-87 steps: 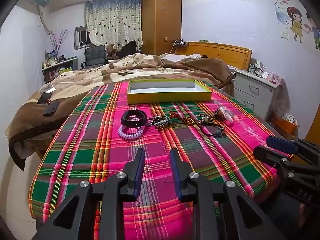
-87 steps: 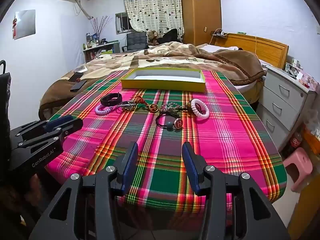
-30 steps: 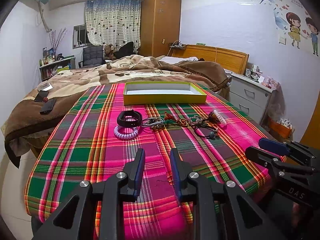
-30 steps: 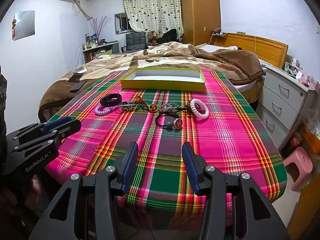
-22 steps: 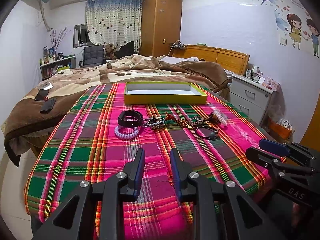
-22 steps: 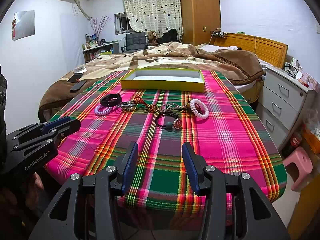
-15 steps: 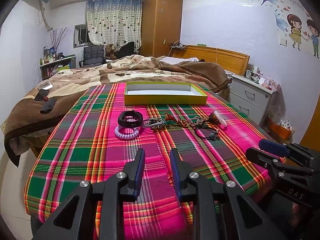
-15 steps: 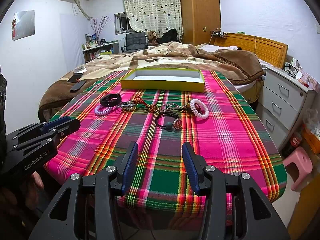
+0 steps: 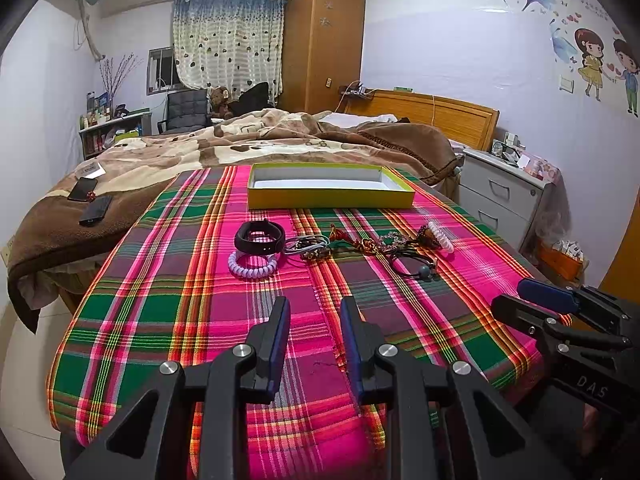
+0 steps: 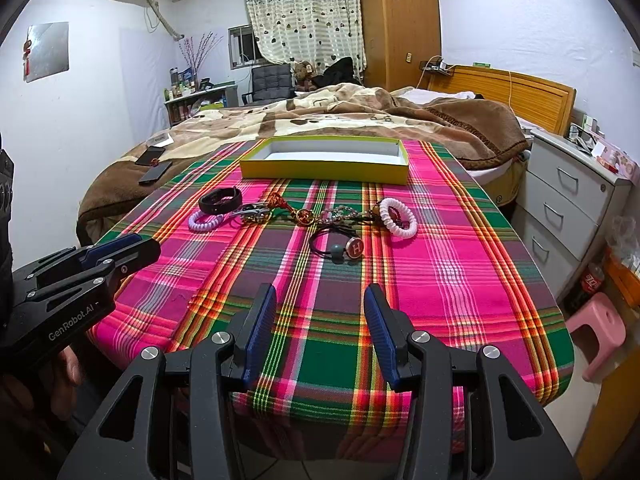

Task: Organize jewelry

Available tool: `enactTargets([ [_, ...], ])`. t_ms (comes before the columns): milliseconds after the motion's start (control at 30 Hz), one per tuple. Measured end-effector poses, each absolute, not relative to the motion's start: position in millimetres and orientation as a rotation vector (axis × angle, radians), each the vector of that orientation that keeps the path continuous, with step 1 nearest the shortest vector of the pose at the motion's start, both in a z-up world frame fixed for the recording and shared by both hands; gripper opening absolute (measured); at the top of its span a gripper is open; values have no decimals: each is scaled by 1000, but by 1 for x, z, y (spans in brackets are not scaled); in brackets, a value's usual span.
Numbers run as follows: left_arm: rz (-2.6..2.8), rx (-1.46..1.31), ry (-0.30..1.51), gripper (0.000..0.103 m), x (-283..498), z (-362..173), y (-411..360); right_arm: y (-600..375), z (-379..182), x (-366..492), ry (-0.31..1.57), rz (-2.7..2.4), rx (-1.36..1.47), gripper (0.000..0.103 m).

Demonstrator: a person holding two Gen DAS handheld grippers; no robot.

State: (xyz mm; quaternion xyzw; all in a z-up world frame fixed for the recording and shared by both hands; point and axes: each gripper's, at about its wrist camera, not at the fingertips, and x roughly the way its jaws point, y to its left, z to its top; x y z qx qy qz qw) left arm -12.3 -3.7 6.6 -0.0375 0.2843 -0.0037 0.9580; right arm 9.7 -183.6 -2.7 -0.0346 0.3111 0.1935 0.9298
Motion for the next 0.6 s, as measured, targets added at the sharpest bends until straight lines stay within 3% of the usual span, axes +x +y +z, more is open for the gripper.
enactTargets([
  [600,6,-59,621,25,32,-1,14,-187,-5,50,684,394,-46,48],
])
